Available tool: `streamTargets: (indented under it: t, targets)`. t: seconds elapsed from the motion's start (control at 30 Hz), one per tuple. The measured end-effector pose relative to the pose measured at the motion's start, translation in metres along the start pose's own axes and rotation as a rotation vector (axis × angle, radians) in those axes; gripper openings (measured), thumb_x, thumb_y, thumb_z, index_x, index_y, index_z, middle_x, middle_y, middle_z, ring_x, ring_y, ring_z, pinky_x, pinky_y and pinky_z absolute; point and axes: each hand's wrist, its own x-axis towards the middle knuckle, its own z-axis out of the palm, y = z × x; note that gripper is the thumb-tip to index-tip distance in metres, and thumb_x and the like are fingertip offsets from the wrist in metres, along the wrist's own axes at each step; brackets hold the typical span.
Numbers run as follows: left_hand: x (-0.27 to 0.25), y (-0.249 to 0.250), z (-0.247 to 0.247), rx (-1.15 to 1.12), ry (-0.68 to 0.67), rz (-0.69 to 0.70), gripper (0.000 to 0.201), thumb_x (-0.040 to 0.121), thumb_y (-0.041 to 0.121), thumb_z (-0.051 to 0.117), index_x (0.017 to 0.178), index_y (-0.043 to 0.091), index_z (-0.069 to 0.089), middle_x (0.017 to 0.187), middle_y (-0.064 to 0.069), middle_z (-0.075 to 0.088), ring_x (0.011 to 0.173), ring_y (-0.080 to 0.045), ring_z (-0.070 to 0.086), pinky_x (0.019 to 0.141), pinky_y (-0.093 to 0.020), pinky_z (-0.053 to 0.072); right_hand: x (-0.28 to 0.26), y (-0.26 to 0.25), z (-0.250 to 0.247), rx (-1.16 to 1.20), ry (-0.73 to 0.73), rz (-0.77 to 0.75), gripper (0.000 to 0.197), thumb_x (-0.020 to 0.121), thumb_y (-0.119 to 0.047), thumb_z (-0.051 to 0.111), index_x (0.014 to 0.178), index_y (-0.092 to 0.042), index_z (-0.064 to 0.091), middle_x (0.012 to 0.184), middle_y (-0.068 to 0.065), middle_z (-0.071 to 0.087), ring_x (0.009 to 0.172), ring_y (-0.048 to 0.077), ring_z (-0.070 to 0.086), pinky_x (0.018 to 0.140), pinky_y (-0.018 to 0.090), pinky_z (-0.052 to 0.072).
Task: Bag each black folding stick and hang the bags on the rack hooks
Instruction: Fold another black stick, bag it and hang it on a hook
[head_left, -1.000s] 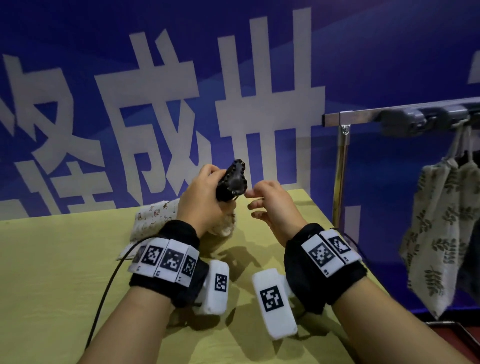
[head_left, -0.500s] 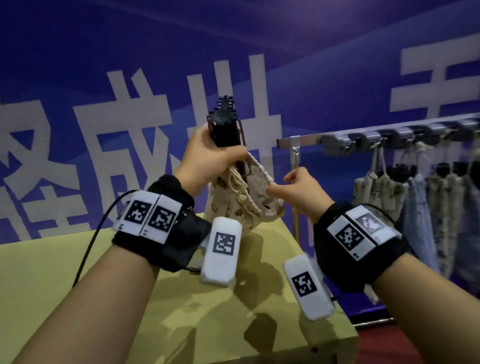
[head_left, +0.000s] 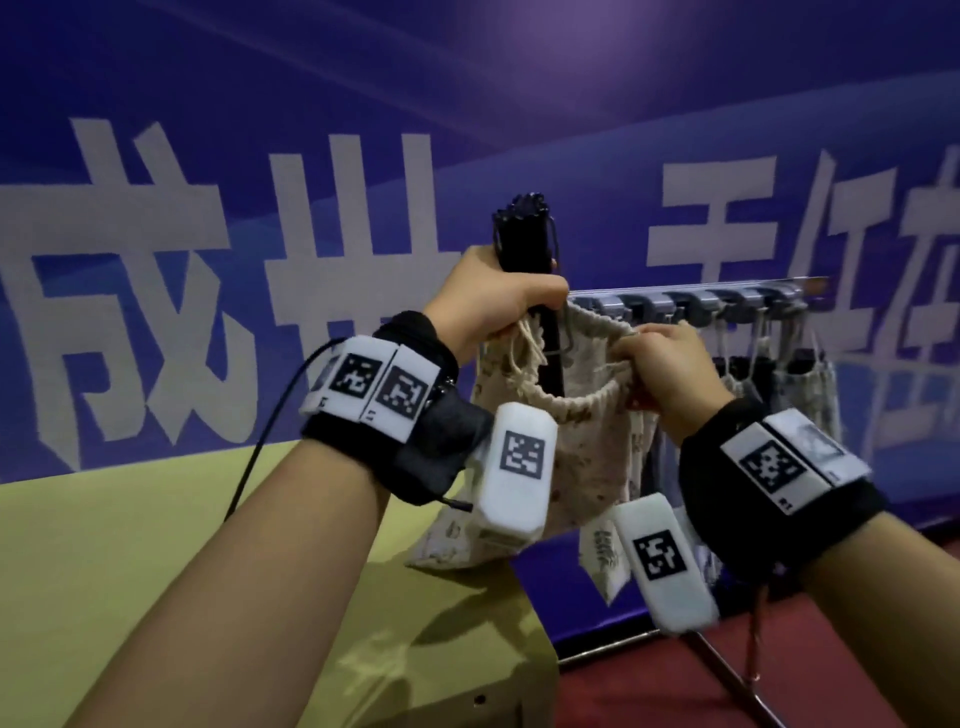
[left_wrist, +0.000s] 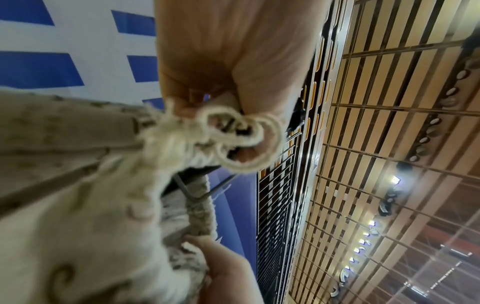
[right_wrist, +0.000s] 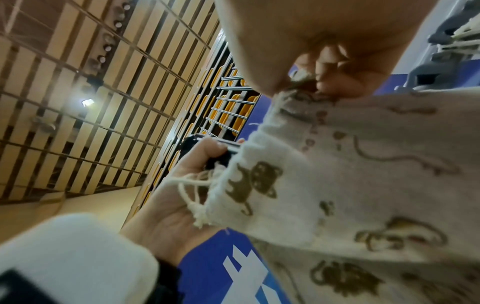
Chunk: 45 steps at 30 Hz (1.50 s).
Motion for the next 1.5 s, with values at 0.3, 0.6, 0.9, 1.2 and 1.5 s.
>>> streamTargets:
  t: [0.3, 0.6, 0.9, 1.2, 1.5]
  targets:
    - [0.021, 0.002, 0.059, 0.008, -0.147, 0.014, 0.025, 0.076, 0.004, 0.069, 0.06, 0.016, 0.053, 0.04, 0.012, 0.045, 0.032, 0.002, 0.04, 0.036, -0.01, 0.03, 0.012, -0.035, -0.027, 0.121, -0.008, -0.097, 0.019, 0.087, 0.002, 0.042, 0.076, -0.006, 0.056, 0.058, 0.008, 0.04, 0.048, 0.014, 0.035, 0.041, 0.024, 0.024]
    - [0.024, -0.038, 0.097, -0.043, -0.232, -0.115, 0.008, 0.083, 0.017, 0.065, 0.081, 0.016, 0.057, 0.066, 0.001, 0.054, 0.056, -0.009, 0.049, 0.037, -0.01, 0.035, 0.025, 0.002, -0.048, 0.148, 0.1, 0.004, 0.032, 0.089, 0.001, 0.042, 0.063, -0.016, 0.05, 0.042, -0.006, 0.041, 0.026, 0.001, 0.032, 0.03, 0.012, 0.022]
    - [0.005, -0.131, 0.128, 0.211, -0.59, -0.395, 0.035, 0.088, 0.019, 0.062, 0.119, 0.006, 0.056, 0.079, -0.009, 0.059, 0.06, -0.017, 0.052, 0.044, -0.021, 0.041, 0.035, 0.093, -0.058, 0.074, 0.136, 0.312, 0.025, 0.088, -0.002, 0.047, 0.065, -0.012, 0.047, 0.039, -0.002, 0.033, 0.027, 0.009, 0.028, 0.03, 0.016, 0.019]
    - [0.005, -0.179, 0.15, 0.589, -0.782, -0.28, 0.007, 0.087, 0.008, 0.056, 0.083, 0.003, 0.058, 0.072, -0.007, 0.052, 0.059, -0.018, 0.047, 0.045, -0.022, 0.037, 0.025, 0.153, -0.066, 0.004, 0.077, 0.451, 0.029, 0.09, 0.006, 0.046, 0.064, -0.005, 0.05, 0.055, 0.006, 0.034, 0.038, 0.012, 0.032, 0.033, 0.016, 0.028]
    - [0.018, -0.21, 0.139, 0.939, -0.686, -0.369, 0.036, 0.093, 0.005, 0.045, 0.058, 0.009, 0.037, 0.06, -0.005, 0.037, 0.054, -0.019, 0.037, 0.049, -0.024, 0.033, 0.024, 0.179, -0.073, -0.56, -0.053, 0.448, 0.028, 0.09, -0.001, 0.055, 0.064, -0.01, 0.056, 0.051, 0.007, 0.049, 0.04, 0.014, 0.043, 0.036, 0.015, 0.035]
